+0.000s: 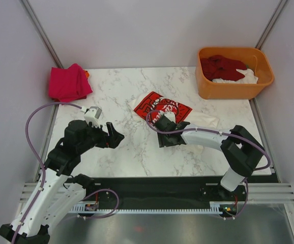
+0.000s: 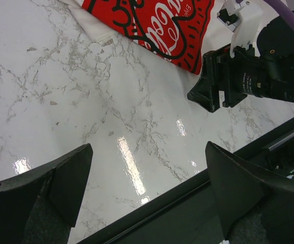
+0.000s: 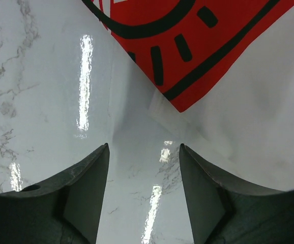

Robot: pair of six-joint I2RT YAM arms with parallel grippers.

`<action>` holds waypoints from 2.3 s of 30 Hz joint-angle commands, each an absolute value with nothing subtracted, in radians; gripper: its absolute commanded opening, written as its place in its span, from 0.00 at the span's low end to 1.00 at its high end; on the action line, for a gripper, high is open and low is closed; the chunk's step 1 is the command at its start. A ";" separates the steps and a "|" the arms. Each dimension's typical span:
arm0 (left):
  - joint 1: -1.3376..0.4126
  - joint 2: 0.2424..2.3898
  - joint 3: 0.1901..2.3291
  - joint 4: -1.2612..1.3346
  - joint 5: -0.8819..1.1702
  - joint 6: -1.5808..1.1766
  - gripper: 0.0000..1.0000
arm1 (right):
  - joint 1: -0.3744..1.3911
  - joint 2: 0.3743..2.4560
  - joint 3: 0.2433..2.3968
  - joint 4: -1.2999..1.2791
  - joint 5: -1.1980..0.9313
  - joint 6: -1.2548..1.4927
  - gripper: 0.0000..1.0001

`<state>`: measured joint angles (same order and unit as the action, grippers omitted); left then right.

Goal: Fold and stack the t-shirts
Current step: Flatten the tshirt out

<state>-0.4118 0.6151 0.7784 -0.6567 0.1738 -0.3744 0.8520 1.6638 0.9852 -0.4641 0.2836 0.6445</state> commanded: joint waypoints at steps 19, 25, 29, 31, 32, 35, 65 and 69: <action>-0.408 0.612 0.784 -0.644 0.166 -0.394 1.00 | 0.850 1.781 1.049 -0.402 0.396 0.588 0.56; -0.408 0.614 0.782 -0.644 0.163 -0.396 1.00 | 0.845 1.804 1.016 -0.359 0.353 0.581 0.47; -0.408 0.614 0.782 -0.647 0.161 -0.396 1.00 | 0.842 1.804 0.970 -0.330 0.333 0.583 0.33; -0.408 0.615 0.782 -0.646 0.160 -0.396 1.00 | 0.839 1.801 0.942 -0.318 0.330 0.583 0.30; -0.408 0.617 0.782 -0.646 0.160 -0.397 1.00 | 0.836 1.799 0.934 -0.319 0.337 0.584 0.31; -0.408 0.621 0.782 -0.646 0.160 -0.397 1.00 | 0.819 1.779 0.911 -0.319 0.353 0.588 0.34; -0.408 0.667 0.785 -0.653 0.124 -0.408 1.00 | 0.805 1.717 0.988 -0.402 0.379 0.499 0.00; -0.408 0.748 0.798 -0.652 0.060 -0.445 1.00 | 0.805 1.539 1.127 -0.552 0.438 0.473 0.00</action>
